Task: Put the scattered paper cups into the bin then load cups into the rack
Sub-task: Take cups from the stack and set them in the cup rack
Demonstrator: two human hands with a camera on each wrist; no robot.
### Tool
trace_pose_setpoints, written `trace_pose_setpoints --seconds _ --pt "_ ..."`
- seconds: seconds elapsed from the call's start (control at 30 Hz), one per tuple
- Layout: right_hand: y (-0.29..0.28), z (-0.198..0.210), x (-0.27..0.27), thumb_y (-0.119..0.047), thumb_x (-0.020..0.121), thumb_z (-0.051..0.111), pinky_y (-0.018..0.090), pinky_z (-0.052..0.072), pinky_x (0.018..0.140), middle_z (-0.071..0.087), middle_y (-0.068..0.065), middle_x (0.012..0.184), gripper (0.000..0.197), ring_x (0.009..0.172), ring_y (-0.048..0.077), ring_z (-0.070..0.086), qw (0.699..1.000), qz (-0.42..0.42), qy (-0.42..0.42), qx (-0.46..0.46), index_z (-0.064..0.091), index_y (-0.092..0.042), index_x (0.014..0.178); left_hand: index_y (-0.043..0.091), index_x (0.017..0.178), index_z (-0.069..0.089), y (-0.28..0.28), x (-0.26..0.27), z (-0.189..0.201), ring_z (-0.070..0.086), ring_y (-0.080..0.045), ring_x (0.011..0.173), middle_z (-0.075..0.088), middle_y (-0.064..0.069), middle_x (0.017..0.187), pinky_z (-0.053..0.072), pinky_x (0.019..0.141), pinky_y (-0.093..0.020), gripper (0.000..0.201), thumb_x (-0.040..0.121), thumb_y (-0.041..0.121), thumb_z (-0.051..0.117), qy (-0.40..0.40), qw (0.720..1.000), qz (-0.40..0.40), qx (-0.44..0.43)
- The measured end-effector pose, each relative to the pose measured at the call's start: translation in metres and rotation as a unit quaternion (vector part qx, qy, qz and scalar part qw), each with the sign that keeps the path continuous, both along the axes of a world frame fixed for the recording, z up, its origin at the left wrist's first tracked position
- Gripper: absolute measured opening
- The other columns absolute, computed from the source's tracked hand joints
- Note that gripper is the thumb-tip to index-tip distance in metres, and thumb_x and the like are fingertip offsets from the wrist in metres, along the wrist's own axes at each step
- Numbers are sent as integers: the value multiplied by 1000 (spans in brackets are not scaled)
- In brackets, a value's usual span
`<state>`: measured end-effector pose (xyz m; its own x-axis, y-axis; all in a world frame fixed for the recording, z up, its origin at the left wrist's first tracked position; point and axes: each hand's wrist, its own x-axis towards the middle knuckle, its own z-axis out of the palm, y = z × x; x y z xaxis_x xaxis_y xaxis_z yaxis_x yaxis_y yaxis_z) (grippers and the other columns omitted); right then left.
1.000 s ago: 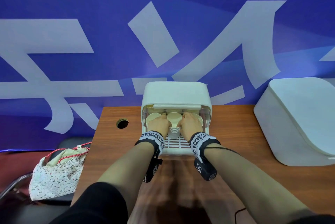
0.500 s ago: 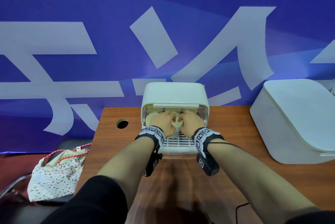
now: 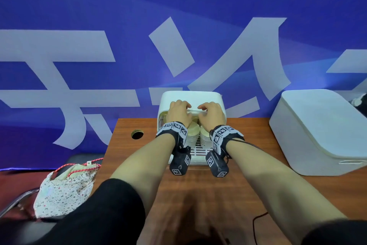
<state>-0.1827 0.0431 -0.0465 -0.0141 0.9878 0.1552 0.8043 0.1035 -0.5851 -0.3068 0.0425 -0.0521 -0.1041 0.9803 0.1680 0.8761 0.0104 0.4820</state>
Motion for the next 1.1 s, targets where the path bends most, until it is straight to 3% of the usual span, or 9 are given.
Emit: trace_pose_setpoints --seconds 0.13,0.33,0.53,0.67,0.8,0.97,1.1 --pt "3 2 -2 -8 90 49 34 44 90 62 2 116 33 120 20 47 998 -2 -65 -28 71 -20 112 20 105 71 9 -3 -6 53 -24 112 64 -3 112 48 91 -35 28 88 7 53 18 999 -16 -45" --pt "5 -4 -4 -8 93 48 36 42 91 59 2 121 34 120 21 47 993 4 -115 -24 67 -21 118 17 116 67 14 -5 -4 50 -23 117 61 -5 118 46 98 -36 35 88 1 52 51 996 -33 -70" --pt "15 -7 -7 -6 92 47 36 44 85 60 3 112 35 116 21 47 993 12 -117 -32 69 -22 114 18 109 70 17 -6 -3 52 -23 111 62 -5 110 48 91 -34 30 88 4 55 44 996 -29 -68" --pt "21 -12 -2 -10 90 56 34 44 81 59 3 109 26 114 21 46 987 42 -147 -47 70 -21 109 22 105 73 18 -9 -1 56 -21 104 65 -2 106 49 85 -31 25 87 9 60 43 994 -37 -90" --pt "22 -15 2 -23 88 65 29 43 72 64 3 103 16 107 21 54 986 56 -143 -57 72 -21 102 22 104 72 17 -13 0 60 -19 95 66 1 107 42 76 -27 24 86 10 61 24 990 -51 -133" --pt "16 -12 7 -30 86 69 34 51 84 68 1 109 25 105 20 60 984 90 -141 -63 72 -18 108 21 98 72 11 -16 -4 59 -15 82 69 2 100 47 75 -25 16 82 19 72 -20 987 -57 -151" --pt "5 -15 12 -32 80 74 36 53 84 71 -5 95 18 90 17 65 976 119 -153 -96 74 -23 95 26 89 72 5 -21 -9 63 -13 86 68 6 91 53 82 -27 20 73 20 81 -27 978 -82 -191"
